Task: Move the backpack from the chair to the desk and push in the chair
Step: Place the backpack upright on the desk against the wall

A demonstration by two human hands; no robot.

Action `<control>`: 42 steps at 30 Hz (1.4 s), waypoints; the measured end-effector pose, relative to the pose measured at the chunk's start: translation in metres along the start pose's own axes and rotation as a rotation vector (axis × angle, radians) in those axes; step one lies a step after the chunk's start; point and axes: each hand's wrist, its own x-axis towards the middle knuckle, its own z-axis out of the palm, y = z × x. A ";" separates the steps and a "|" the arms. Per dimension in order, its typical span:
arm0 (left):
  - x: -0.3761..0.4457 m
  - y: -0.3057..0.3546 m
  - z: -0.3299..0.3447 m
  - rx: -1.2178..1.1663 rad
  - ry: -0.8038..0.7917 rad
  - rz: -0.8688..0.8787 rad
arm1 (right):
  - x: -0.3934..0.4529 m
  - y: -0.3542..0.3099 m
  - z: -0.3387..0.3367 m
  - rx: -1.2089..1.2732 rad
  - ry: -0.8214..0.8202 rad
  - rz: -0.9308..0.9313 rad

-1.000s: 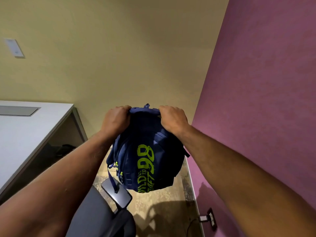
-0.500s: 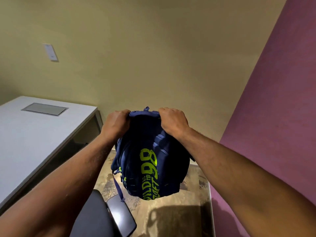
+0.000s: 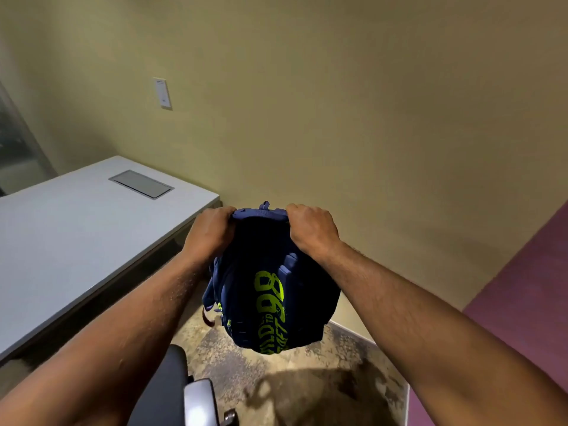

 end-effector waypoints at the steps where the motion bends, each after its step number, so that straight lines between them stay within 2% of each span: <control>1: 0.007 -0.003 0.002 -0.006 0.011 -0.017 | 0.010 0.001 0.004 0.006 -0.003 -0.010; 11: 0.091 -0.071 0.032 0.064 0.023 -0.153 | 0.129 0.003 0.074 0.029 -0.054 -0.150; 21: 0.169 -0.175 0.042 0.064 0.044 -0.280 | 0.262 -0.038 0.137 0.093 -0.131 -0.272; 34: 0.297 -0.264 -0.004 0.224 0.017 -0.173 | 0.421 -0.081 0.154 0.167 0.010 -0.356; 42: 0.396 -0.307 -0.032 0.314 0.218 -0.138 | 0.541 -0.096 0.152 0.221 0.164 -0.434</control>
